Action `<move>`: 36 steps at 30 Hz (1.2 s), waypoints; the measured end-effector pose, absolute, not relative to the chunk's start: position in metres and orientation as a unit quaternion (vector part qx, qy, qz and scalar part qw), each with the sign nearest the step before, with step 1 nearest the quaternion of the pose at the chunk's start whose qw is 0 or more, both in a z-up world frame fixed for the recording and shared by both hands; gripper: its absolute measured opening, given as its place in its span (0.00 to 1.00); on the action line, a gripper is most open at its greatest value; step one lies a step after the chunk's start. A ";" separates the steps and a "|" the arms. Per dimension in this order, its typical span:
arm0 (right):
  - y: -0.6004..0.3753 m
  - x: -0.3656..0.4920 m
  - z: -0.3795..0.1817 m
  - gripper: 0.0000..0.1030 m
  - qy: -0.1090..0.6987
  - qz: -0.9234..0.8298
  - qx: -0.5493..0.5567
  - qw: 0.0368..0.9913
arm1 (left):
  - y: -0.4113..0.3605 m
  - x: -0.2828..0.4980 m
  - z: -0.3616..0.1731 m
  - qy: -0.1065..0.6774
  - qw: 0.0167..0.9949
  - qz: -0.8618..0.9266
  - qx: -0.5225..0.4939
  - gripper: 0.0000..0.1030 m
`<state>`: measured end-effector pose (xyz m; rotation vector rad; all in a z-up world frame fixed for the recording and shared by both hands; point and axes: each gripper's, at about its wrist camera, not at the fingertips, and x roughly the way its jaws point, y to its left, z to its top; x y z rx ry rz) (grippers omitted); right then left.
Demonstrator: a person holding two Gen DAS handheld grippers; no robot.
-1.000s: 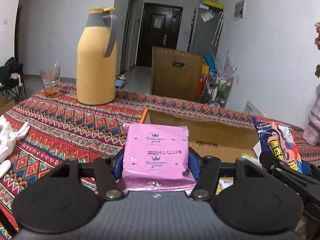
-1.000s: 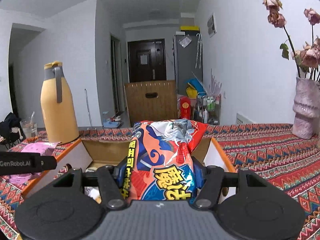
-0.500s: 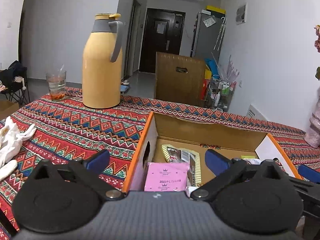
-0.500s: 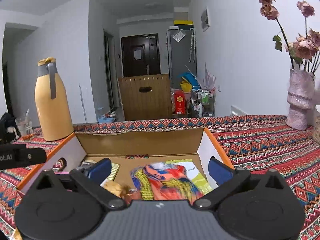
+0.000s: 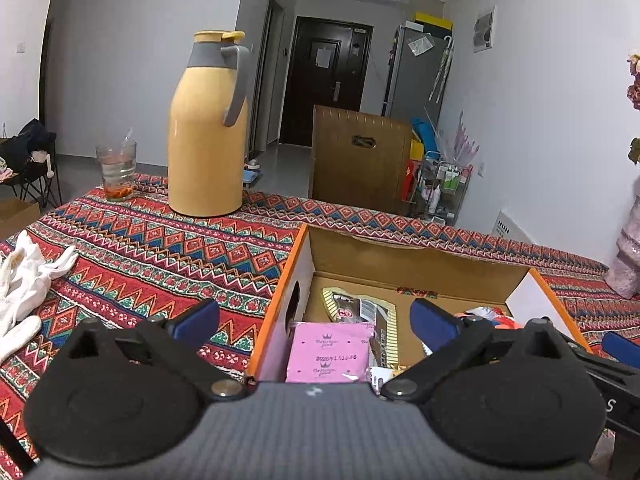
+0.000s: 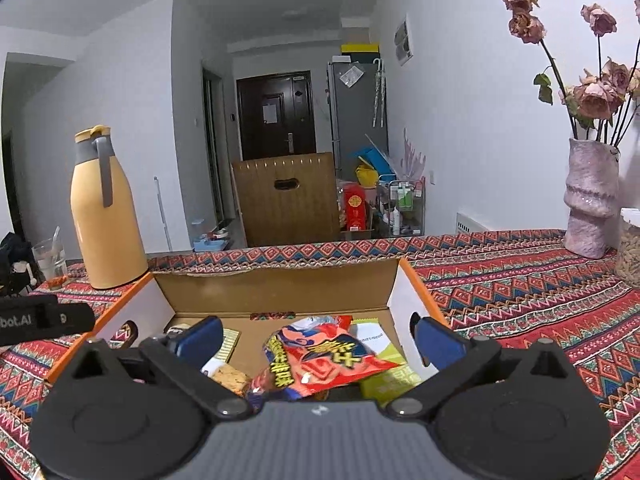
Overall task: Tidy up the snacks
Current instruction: 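Lower the chip bag and pink pack into the box and open both grippers, then move both grippers back to the snack pile beside the box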
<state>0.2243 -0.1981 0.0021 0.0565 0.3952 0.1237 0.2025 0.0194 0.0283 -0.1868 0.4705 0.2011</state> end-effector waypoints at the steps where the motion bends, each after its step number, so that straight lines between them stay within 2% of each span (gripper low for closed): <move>1: -0.199 0.223 0.004 1.00 0.193 0.060 0.027 0.979 | 0.019 0.200 0.032 0.230 0.964 0.100 -0.092 1.00; 8: -0.206 0.202 0.029 1.00 0.164 0.054 0.028 0.985 | 0.017 0.180 0.052 0.213 0.968 0.104 -0.087 1.00; 15: -0.213 0.174 0.030 1.00 0.165 0.057 0.011 0.985 | 0.020 0.153 0.052 0.219 0.967 0.102 -0.078 1.00; 28: -0.232 0.125 0.005 1.00 0.209 0.070 -0.017 0.975 | 0.055 0.115 0.017 0.270 0.953 0.122 -0.057 1.00; 36: -0.246 0.103 -0.019 1.00 0.245 0.064 -0.006 0.967 | 0.059 0.105 -0.014 0.270 0.955 0.111 -0.051 1.00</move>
